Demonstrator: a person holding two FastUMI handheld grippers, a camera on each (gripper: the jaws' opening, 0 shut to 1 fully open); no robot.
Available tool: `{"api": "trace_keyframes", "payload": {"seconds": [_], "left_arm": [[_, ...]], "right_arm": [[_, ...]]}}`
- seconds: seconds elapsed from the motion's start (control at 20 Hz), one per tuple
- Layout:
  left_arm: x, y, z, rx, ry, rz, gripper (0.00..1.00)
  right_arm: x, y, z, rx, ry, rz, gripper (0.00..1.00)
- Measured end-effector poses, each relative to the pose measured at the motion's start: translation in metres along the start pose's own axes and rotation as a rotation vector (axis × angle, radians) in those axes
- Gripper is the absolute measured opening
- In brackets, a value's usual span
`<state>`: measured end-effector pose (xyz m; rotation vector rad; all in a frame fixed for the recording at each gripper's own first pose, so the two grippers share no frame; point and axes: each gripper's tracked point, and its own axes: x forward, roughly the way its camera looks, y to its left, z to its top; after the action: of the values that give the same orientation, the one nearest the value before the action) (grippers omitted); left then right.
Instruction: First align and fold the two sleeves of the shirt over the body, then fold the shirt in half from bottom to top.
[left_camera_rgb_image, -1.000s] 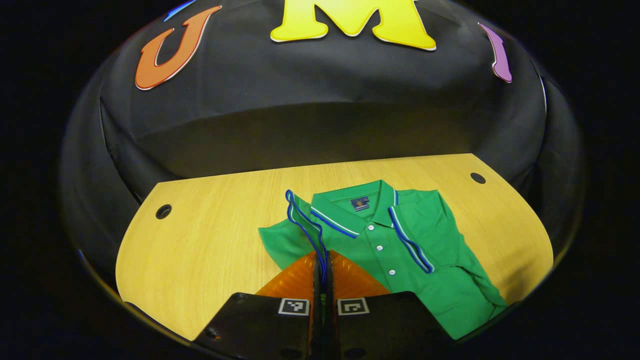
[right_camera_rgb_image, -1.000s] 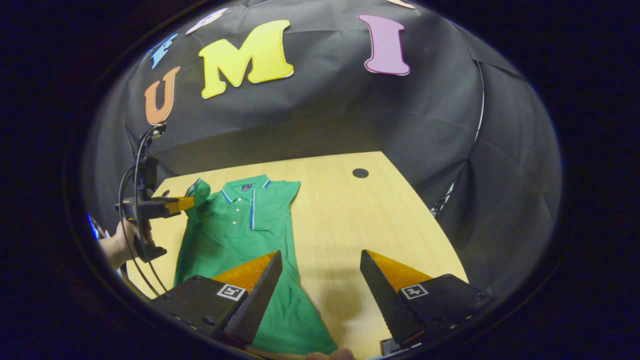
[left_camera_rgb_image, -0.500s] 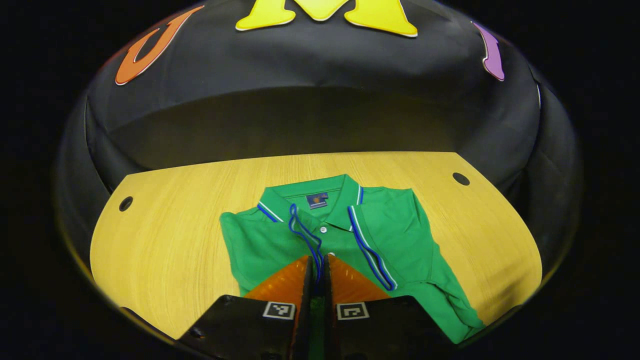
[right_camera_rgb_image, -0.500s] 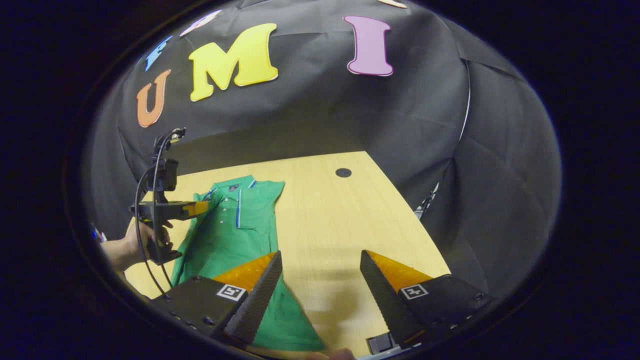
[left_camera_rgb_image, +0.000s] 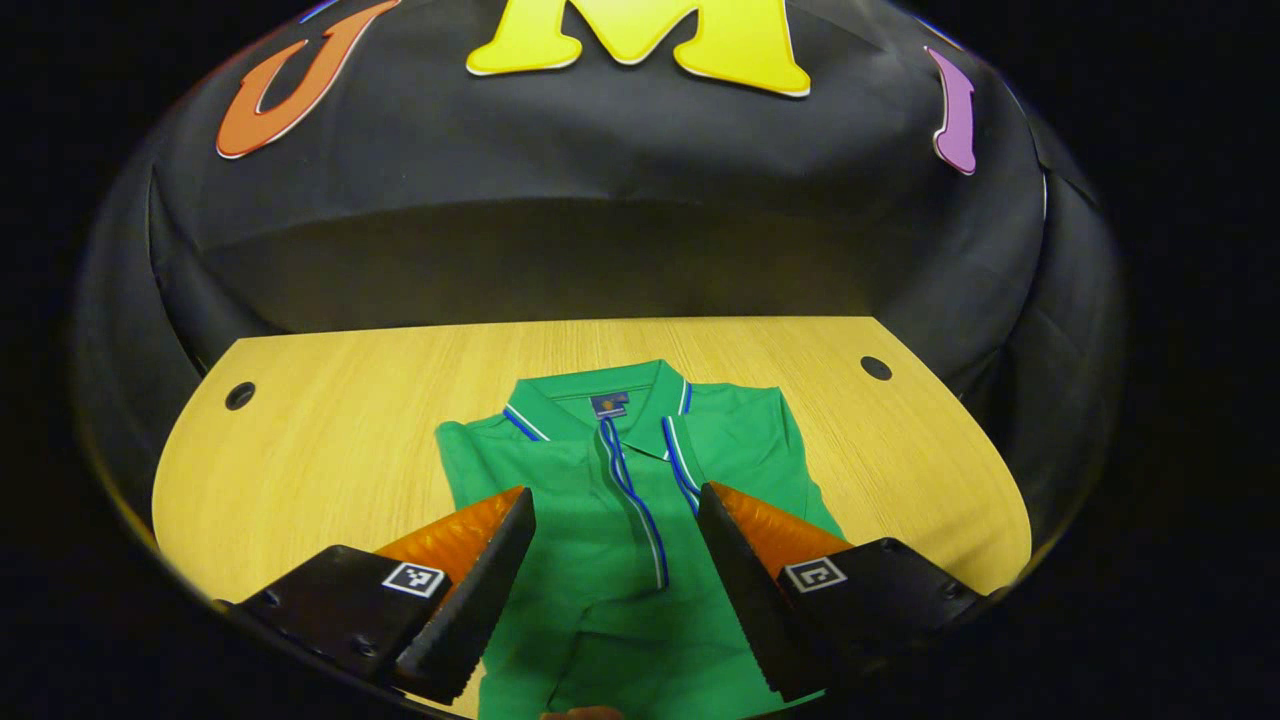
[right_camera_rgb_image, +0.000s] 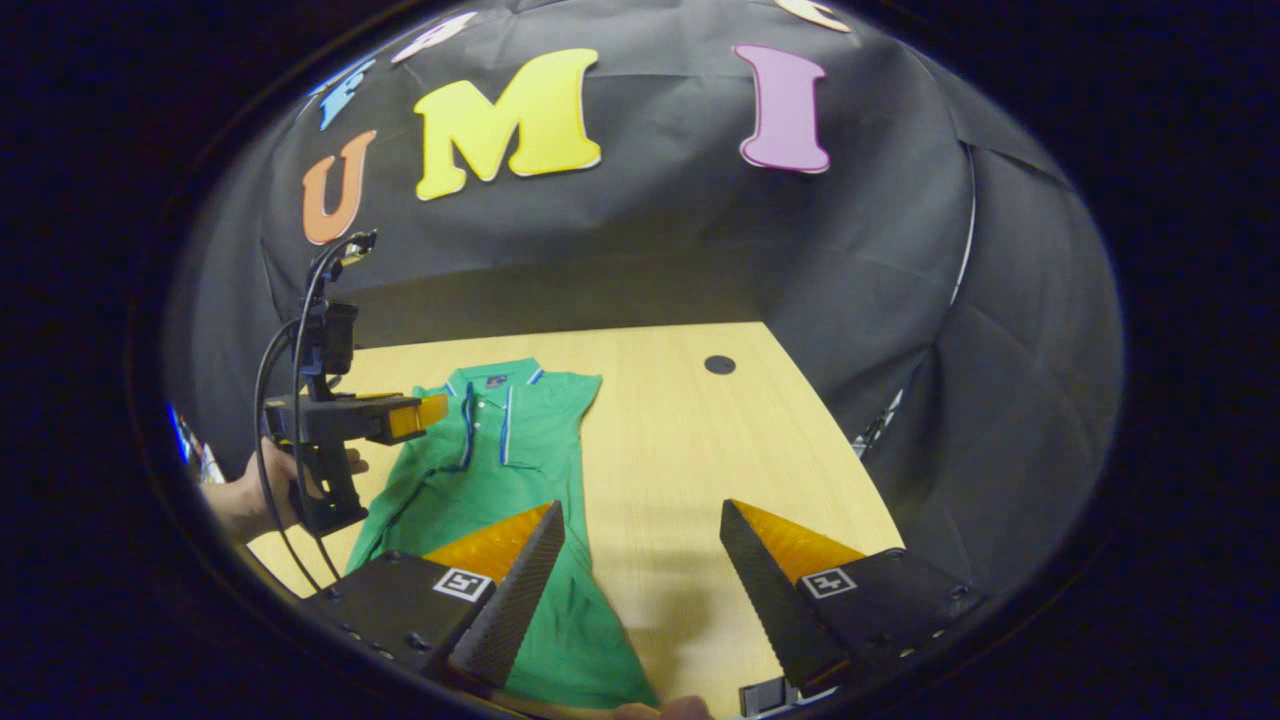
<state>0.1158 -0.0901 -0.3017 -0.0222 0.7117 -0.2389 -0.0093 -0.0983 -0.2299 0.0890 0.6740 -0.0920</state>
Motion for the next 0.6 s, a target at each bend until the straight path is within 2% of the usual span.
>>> {"api": "trace_keyframes", "payload": {"seconds": [0.05, 0.15, 0.2, 0.3, 0.55, 0.6], "left_arm": [[-0.011, 0.005, 0.007, -0.005, -0.024, 0.016, 1.00], [-0.036, 0.014, 0.019, -0.008, -0.067, 0.037, 1.00], [-0.050, 0.017, 0.024, -0.011, -0.088, 0.039, 1.00], [-0.080, 0.024, 0.027, -0.017, -0.111, 0.044, 1.00], [-0.152, 0.055, 0.012, -0.075, -0.129, 0.101, 1.00], [-0.162, 0.058, 0.004, -0.089, -0.124, 0.104, 1.00]], "right_arm": [[-0.002, 0.004, 0.005, -0.017, -0.018, 0.015, 0.96], [-0.005, 0.008, 0.014, -0.053, -0.048, 0.036, 0.93], [-0.007, 0.013, 0.018, -0.064, -0.060, 0.052, 0.96], [-0.013, 0.019, 0.021, -0.081, -0.078, 0.079, 0.96], [-0.029, 0.027, 0.014, -0.125, -0.087, 0.130, 0.96], [-0.035, 0.029, 0.011, -0.126, -0.088, 0.141, 0.93]]}}
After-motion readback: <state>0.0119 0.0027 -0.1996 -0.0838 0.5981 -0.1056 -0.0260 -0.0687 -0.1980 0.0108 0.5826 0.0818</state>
